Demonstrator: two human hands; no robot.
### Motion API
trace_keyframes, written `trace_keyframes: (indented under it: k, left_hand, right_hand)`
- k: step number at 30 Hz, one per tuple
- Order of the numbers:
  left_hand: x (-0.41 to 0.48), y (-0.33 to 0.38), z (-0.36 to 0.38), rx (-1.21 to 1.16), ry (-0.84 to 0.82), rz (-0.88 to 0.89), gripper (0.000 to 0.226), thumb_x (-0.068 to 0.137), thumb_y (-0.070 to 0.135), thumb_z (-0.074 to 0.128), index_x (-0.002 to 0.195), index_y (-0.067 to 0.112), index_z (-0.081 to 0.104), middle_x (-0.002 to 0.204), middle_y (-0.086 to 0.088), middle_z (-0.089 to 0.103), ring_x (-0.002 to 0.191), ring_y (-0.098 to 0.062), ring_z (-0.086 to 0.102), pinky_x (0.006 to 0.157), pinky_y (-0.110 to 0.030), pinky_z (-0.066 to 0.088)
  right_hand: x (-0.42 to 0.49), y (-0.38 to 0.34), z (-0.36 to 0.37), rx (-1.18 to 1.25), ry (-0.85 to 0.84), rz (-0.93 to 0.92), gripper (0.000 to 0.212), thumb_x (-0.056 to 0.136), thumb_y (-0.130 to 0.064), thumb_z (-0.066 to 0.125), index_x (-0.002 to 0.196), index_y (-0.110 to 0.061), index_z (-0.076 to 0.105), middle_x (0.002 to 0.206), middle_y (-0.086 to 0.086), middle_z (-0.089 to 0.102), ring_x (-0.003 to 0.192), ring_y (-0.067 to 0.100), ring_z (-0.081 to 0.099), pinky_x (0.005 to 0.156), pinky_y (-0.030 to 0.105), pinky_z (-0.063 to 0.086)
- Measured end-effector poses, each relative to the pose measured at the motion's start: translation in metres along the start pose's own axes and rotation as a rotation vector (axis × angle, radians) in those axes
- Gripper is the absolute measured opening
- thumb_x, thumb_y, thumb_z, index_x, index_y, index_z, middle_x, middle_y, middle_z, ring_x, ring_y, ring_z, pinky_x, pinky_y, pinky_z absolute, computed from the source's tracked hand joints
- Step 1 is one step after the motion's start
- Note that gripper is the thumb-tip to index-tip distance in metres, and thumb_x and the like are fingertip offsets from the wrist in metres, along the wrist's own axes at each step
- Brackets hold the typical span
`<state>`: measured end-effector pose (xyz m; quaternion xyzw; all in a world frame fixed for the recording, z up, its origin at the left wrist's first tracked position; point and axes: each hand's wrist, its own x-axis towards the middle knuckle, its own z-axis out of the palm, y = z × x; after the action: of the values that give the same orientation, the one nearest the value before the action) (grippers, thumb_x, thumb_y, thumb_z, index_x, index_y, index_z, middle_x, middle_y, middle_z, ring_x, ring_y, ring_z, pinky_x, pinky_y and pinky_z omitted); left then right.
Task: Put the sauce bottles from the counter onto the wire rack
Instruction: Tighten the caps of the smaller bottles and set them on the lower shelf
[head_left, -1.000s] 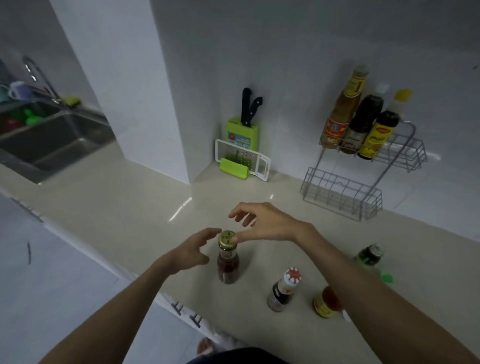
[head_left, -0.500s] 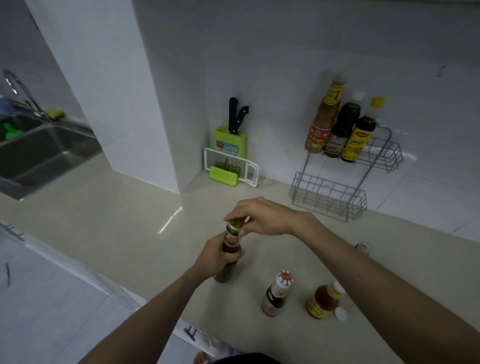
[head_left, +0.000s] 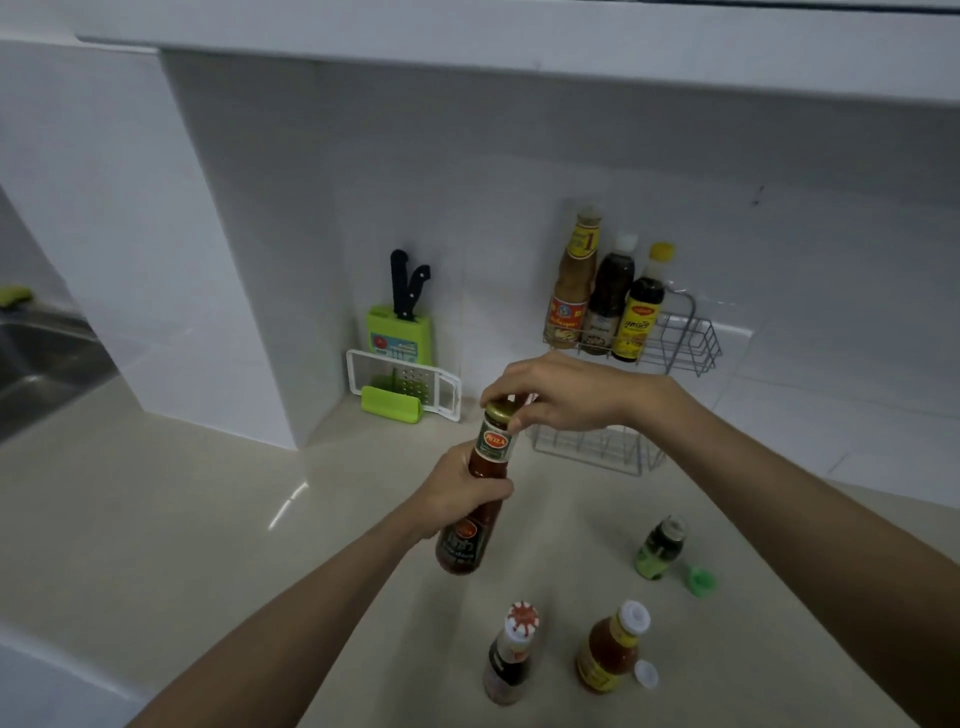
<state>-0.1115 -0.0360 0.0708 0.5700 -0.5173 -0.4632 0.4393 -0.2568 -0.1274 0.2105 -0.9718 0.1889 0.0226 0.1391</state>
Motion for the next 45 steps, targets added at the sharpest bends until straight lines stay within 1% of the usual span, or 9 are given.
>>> trace_keyframes:
  k: [5,9,14,18,22,29,31,37,45]
  left_hand:
    - [0.014,0.02,-0.005,-0.072,-0.34,0.005,0.015,0.06,0.006,0.066,0.075,0.007,0.062,0.072,-0.009,0.063,0.075,-0.028,0.06,0.079,-0.036,0.048]
    - [0.025,0.023,0.0,-0.04,-0.364,-0.001,0.014,0.06,0.005,0.066,0.073,0.008,0.062,0.073,-0.009,0.063,0.076,-0.027,0.06,0.08,-0.037,0.049]
    - [0.031,0.018,0.01,-0.02,-0.189,-0.009,0.011,0.056,0.008,0.068,0.065,0.014,0.065,0.07,-0.008,0.065,0.07,-0.021,0.061,0.075,-0.035,0.049]
    - [0.033,0.028,0.002,0.041,-0.466,0.009,0.013,0.059,0.002,0.064,0.07,0.007,0.061,0.07,-0.006,0.065,0.075,-0.023,0.062,0.077,-0.032,0.05]
    - [0.031,0.039,0.0,0.047,-0.685,0.04,0.016,0.058,-0.005,0.058,0.072,0.001,0.058,0.069,-0.009,0.064,0.07,-0.021,0.061,0.07,-0.026,0.05]
    - [0.037,0.022,0.02,0.147,0.037,-0.113,0.015,0.043,0.012,0.065,0.057,0.015,0.062,0.056,-0.004,0.065,0.052,-0.02,0.06,0.056,-0.03,0.052]
    - [0.035,0.018,0.021,0.157,0.004,-0.105,0.013,0.046,0.01,0.066,0.056,0.017,0.061,0.055,-0.003,0.064,0.053,-0.019,0.06,0.057,-0.03,0.051]
    - [0.03,0.025,-0.001,0.039,-0.531,0.017,0.015,0.052,-0.004,0.061,0.066,0.002,0.058,0.065,-0.01,0.061,0.07,-0.021,0.063,0.068,-0.025,0.051]
    - [0.033,0.014,0.028,0.127,0.168,-0.153,0.016,0.041,0.013,0.065,0.056,0.015,0.058,0.052,-0.001,0.064,0.049,-0.02,0.059,0.051,-0.027,0.05]
  right_hand:
    - [-0.01,0.012,-0.021,0.191,-0.036,-0.015,0.046,0.088,-0.008,0.067,0.128,-0.031,0.06,0.121,-0.015,0.059,0.106,0.001,0.06,0.088,0.016,0.047]
    - [-0.011,0.024,-0.025,0.217,-0.058,0.056,0.038,0.088,-0.025,0.069,0.125,-0.028,0.062,0.113,-0.016,0.06,0.098,-0.001,0.062,0.082,0.015,0.049]
    - [-0.01,0.024,0.006,0.01,0.135,0.092,0.037,0.09,-0.057,0.051,0.096,-0.021,0.051,0.071,-0.003,0.059,0.057,0.007,0.053,0.054,0.031,0.044]
    - [-0.013,0.024,0.015,-0.421,0.257,-0.014,0.044,0.091,-0.066,0.018,0.08,-0.026,0.032,0.061,-0.001,0.054,0.051,0.021,0.045,0.048,0.033,0.037]
    - [-0.016,0.025,0.014,-0.522,0.326,-0.153,0.049,0.091,-0.053,0.02,0.071,-0.014,0.043,0.053,0.003,0.053,0.046,0.024,0.045,0.044,0.031,0.033]
    - [0.001,0.02,0.041,-0.469,0.463,0.347,0.046,0.089,-0.047,0.028,0.065,-0.013,0.048,0.065,0.015,0.063,0.052,0.028,0.043,0.049,0.027,0.021]
    - [0.001,0.02,0.045,-0.436,0.437,0.359,0.049,0.091,-0.049,0.029,0.069,-0.013,0.054,0.068,0.015,0.064,0.055,0.029,0.045,0.05,0.028,0.025]
    - [-0.014,0.013,0.036,-0.437,0.356,-0.031,0.048,0.093,-0.058,0.019,0.086,-0.015,0.041,0.061,0.003,0.056,0.046,0.022,0.037,0.047,0.029,0.031]
    - [0.012,0.006,0.052,-0.24,0.45,0.467,0.026,0.091,-0.032,0.035,0.072,-0.019,0.046,0.071,0.013,0.06,0.063,0.033,0.051,0.055,0.033,0.03]
